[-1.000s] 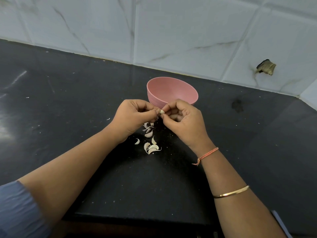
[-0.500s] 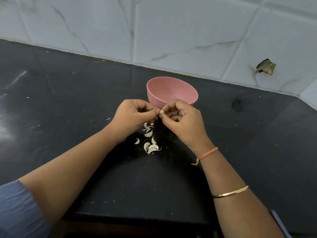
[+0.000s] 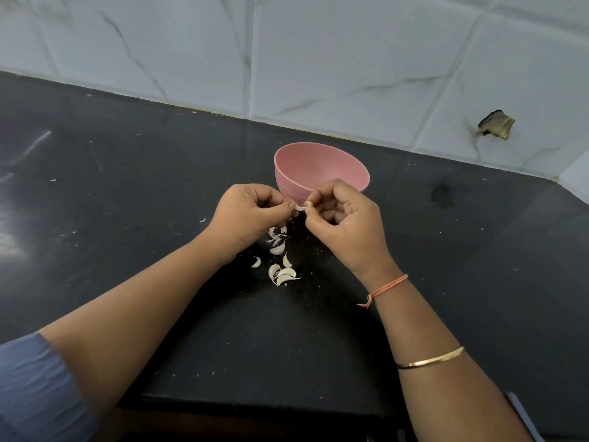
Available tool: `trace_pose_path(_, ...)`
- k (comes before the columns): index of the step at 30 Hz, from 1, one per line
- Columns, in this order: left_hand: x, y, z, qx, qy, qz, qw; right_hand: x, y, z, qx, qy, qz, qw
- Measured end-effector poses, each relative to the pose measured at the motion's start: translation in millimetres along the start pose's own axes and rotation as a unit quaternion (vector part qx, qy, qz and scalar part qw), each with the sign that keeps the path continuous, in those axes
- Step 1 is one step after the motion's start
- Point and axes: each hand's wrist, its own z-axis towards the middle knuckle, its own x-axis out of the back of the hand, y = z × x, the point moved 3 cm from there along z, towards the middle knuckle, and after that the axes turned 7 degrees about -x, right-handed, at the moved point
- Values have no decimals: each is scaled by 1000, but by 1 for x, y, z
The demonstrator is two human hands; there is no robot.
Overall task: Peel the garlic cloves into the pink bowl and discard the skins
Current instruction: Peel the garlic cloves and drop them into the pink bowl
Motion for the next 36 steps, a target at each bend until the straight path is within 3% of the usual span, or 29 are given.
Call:
trace_pose_path(6, 4, -2, 2, 4, 29, 43, 999, 5, 1, 2, 3, 14, 52, 999)
trace_pose_path(17, -1, 9, -5, -34, -25, -47, 998, 3, 5, 2, -16, -26, 9, 999)
trace_pose_path(28, 1, 8, -4, -35, -35, -27, 998, 3, 5, 3, 4, -22, -41, 999)
trace_pose_path(36, 1, 5, -3, -34, -25, -13, 999, 1, 7, 1, -22, -35, -6, 999)
